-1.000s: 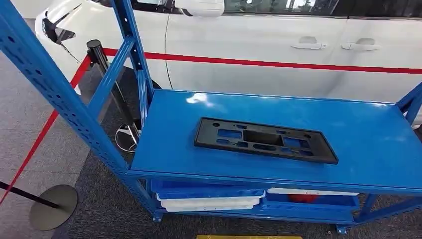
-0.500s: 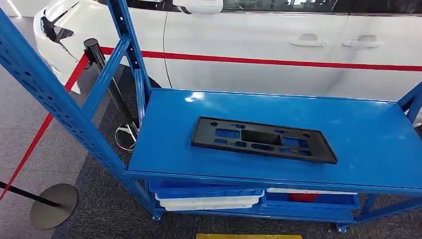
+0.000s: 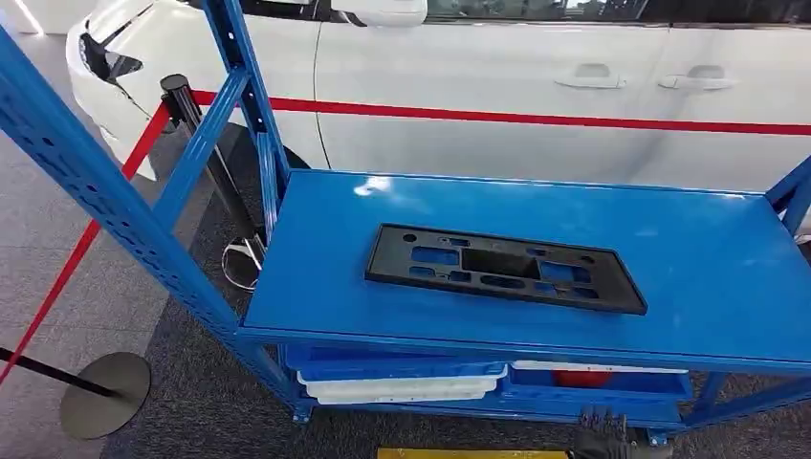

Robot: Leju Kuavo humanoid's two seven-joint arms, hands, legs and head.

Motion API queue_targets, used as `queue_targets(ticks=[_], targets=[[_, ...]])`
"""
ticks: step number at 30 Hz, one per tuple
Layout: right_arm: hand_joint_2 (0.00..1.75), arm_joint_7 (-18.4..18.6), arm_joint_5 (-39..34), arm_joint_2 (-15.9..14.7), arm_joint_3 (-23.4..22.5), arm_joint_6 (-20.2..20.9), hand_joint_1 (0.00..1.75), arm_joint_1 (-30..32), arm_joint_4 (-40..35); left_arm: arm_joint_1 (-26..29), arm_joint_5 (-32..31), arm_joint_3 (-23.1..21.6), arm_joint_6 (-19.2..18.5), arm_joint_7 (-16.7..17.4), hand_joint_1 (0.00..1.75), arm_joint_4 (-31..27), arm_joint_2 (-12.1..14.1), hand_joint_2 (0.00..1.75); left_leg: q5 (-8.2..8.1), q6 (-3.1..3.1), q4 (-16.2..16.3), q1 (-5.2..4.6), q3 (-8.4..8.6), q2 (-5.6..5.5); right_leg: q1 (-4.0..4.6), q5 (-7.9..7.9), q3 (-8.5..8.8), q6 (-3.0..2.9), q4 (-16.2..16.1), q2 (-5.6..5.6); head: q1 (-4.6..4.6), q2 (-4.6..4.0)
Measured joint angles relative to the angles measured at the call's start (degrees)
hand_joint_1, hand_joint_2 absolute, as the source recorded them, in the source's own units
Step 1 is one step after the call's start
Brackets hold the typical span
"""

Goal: Take the parts from the cabinet and place them on the table.

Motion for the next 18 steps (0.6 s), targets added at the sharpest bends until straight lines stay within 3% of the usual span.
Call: queue_targets(ticks=[8, 11, 14, 18], targets=[[1.75, 1.9, -3.3, 4.1, 0.1, 2.7, 0.00, 3.2, -21.1, -0.1, -0.2, 0.0, -0.3, 0.0, 0.00, 0.0, 0.0, 0.00, 0.03, -0.05, 0.0, 0.00, -0.09, 0.00, 0.00, 0.01, -0.13, -0.01, 0.1, 0.02, 0.00, 0.00], [1.75, 1.8, -3.6, 5.1, 0.4, 2.2, 0.00, 4.5, -25.0, -0.1, -0.1, 0.0, -0.3, 0.0, 0.00, 0.0, 0.0, 0.00, 0.03, -0.05, 0.0, -0.03, -0.27, -0.02, -0.05, 0.01, -0.33, -0.02, 0.1, -0.01, 0.00, 0.00], [1.75, 0.1, -3.6, 5.6, 0.8, 0.7, 0.00, 5.3, -27.5, -0.1, 0.0, 0.0, -0.3, 0.0, 0.00, 0.0, 0.0, 0.00, 0.11, -0.11, 0.1, -0.18, -0.55, -0.14, -0.22, 0.00, -0.65, -0.01, 0.3, -0.16, 0.00, 0.00], [1.75, -4.2, -2.6, 6.7, 0.9, -4.4, 0.00, 6.5, -32.6, -0.2, 0.0, 0.0, -0.5, 0.1, 0.00, 0.0, 0.0, 0.00, 0.36, -0.10, 0.1, -0.43, -0.82, -0.84, -0.39, -0.10, -1.19, 0.02, 0.6, -0.94, 0.00, 0.00]])
